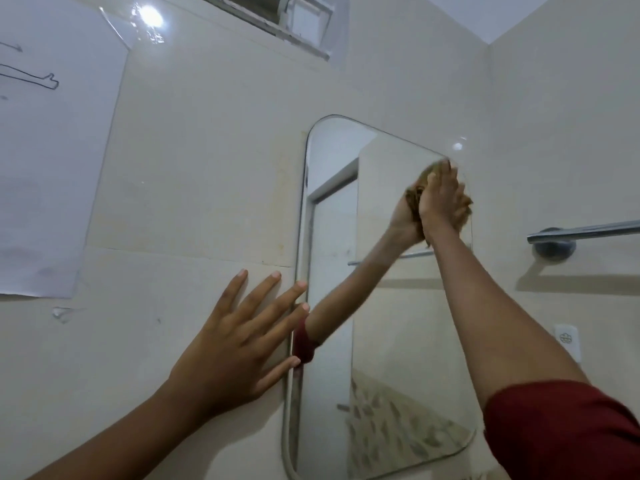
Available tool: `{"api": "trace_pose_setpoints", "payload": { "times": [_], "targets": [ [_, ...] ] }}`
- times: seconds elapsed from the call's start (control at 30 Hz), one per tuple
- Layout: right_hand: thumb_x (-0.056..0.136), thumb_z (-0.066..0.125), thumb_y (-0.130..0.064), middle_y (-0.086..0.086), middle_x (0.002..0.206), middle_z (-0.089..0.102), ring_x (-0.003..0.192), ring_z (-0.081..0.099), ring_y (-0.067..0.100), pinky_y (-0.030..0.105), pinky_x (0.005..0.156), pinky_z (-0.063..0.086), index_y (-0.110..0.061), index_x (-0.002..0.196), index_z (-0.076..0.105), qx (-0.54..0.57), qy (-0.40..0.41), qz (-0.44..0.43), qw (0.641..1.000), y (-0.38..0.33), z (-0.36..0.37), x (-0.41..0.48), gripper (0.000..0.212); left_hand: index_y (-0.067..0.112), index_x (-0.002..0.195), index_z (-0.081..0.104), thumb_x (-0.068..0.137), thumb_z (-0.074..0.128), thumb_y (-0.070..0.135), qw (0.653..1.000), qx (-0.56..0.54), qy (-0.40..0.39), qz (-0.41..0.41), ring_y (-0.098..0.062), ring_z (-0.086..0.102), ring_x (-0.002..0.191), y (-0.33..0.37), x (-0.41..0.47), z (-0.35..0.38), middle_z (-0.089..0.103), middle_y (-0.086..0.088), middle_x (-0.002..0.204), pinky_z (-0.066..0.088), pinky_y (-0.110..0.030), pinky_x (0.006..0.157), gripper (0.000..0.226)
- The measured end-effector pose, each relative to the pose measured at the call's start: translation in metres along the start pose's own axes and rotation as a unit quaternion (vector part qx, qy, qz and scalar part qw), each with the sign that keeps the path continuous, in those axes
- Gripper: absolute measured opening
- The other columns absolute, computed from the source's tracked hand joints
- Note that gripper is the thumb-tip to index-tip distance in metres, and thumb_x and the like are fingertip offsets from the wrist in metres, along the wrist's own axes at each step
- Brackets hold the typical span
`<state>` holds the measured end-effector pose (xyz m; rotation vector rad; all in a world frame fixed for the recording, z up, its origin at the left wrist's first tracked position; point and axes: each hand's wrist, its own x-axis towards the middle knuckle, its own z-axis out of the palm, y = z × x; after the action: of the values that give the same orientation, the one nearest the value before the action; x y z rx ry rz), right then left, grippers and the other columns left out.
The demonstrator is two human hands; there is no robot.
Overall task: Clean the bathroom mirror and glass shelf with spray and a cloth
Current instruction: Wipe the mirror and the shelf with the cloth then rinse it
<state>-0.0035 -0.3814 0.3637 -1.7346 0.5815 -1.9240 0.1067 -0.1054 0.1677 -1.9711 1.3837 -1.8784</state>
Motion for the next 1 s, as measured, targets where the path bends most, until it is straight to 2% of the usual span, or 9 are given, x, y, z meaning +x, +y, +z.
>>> {"api": "trace_pose_setpoints", "payload": {
  "times": [0.1, 0.23, 0.37, 0.47, 0.57, 0.7, 0.77, 0.87, 1.0],
  "targets": [
    [0.100, 0.024, -0.037, -0.001, 0.159, 0.014, 0.146, 0.009, 0.022, 0.046, 0.119, 0.003, -0.025, 0.149, 0.015, -0.006, -0.026, -0.082, 0.996, -0.048, 0.017, -0.006, 0.051, 0.017, 0.137, 0.043, 0.088, 0.037, 0.056, 1.000, 0.008, -0.001, 0.002, -0.035, 0.033, 0.136, 0.000, 0.000, 0.000, 0.034, -0.010, 0.150, 0.024, -0.060, 0.107, 0.063],
    [0.098, 0.030, -0.034, -0.003, 0.158, 0.017, 0.147, 0.008, 0.019, 0.042, 0.116, -0.002, -0.027, 0.147, 0.021, -0.041, -0.044, -0.288, 0.956, -0.073, 0.047, -0.083, 0.051, 0.015, 0.144, 0.031, 0.087, 0.038, 0.060, 0.999, 0.002, 0.025, -0.021, -0.034, 0.026, 0.139, -0.001, -0.001, 0.000, 0.020, -0.013, 0.155, 0.024, -0.059, 0.108, 0.073],
    [0.095, 0.034, -0.033, -0.003, 0.157, 0.020, 0.147, 0.004, 0.022, 0.049, 0.117, 0.001, -0.027, 0.145, 0.029, -0.035, -0.120, -0.424, 0.897, -0.029, 0.041, -0.182, 0.051, 0.018, 0.148, 0.014, 0.085, 0.041, 0.062, 0.996, 0.001, 0.089, -0.027, -0.036, 0.018, 0.141, -0.001, -0.001, 0.000, 0.014, -0.015, 0.155, 0.021, -0.064, 0.108, 0.082],
    [0.095, 0.032, -0.029, -0.001, 0.156, 0.023, 0.147, 0.006, 0.022, 0.047, 0.119, 0.002, -0.022, 0.144, 0.030, -0.030, -0.160, -0.465, 0.870, 0.029, 0.024, -0.208, 0.050, 0.022, 0.148, 0.014, 0.085, 0.042, 0.063, 0.996, 0.017, 0.088, -0.019, -0.037, 0.018, 0.141, -0.001, -0.001, 0.000, 0.015, -0.015, 0.155, 0.021, -0.066, 0.106, 0.081],
    [0.091, 0.033, -0.026, -0.001, 0.154, 0.026, 0.146, 0.014, 0.021, 0.048, 0.117, 0.011, -0.018, 0.144, 0.031, -0.045, -0.111, -0.406, 0.906, 0.078, 0.007, -0.185, 0.053, 0.025, 0.147, 0.019, 0.084, 0.040, 0.065, 0.997, 0.031, 0.068, -0.013, -0.036, 0.020, 0.141, -0.002, 0.000, -0.001, 0.017, -0.013, 0.155, 0.022, -0.069, 0.104, 0.078],
    [0.091, 0.031, -0.036, -0.008, 0.149, 0.033, 0.136, 0.035, 0.019, 0.048, 0.111, 0.031, -0.023, 0.142, 0.036, -0.024, -0.013, -0.159, 0.987, 0.137, -0.012, -0.140, 0.053, 0.022, 0.145, 0.028, 0.084, 0.041, 0.064, 0.999, 0.037, 0.031, -0.017, -0.035, 0.022, 0.141, -0.003, 0.000, -0.002, 0.023, -0.011, 0.154, 0.023, -0.068, 0.104, 0.076],
    [0.088, 0.027, -0.044, -0.002, 0.153, 0.031, 0.139, 0.031, 0.022, 0.045, 0.114, 0.026, -0.027, 0.144, 0.031, -0.028, 0.001, -0.041, 0.999, 0.161, -0.022, -0.133, 0.059, 0.021, 0.143, 0.033, 0.084, 0.040, 0.063, 0.999, 0.034, 0.015, -0.017, -0.035, 0.023, 0.140, -0.003, 0.000, -0.003, 0.025, -0.011, 0.154, 0.023, -0.067, 0.105, 0.073],
    [0.085, 0.024, -0.046, 0.002, 0.156, 0.024, 0.144, 0.021, 0.023, 0.045, 0.116, 0.016, -0.029, 0.146, 0.025, -0.006, 0.040, 0.103, 0.994, 0.179, -0.028, -0.154, 0.064, 0.020, 0.138, 0.041, 0.086, 0.037, 0.063, 0.999, 0.040, -0.007, -0.009, -0.034, 0.026, 0.139, -0.003, 0.000, -0.002, 0.029, -0.008, 0.152, 0.023, -0.068, 0.104, 0.068],
    [0.081, 0.015, -0.056, -0.001, 0.157, 0.019, 0.146, 0.010, 0.019, 0.044, 0.118, 0.004, -0.029, 0.146, 0.019, 0.001, 0.036, 0.104, 0.994, 0.153, -0.012, -0.221, 0.070, 0.018, 0.135, 0.046, 0.089, 0.033, 0.060, 0.999, 0.051, -0.008, -0.003, -0.033, 0.029, 0.139, -0.003, 0.000, -0.002, 0.031, -0.008, 0.152, 0.020, -0.068, 0.105, 0.064]
  ]
}}
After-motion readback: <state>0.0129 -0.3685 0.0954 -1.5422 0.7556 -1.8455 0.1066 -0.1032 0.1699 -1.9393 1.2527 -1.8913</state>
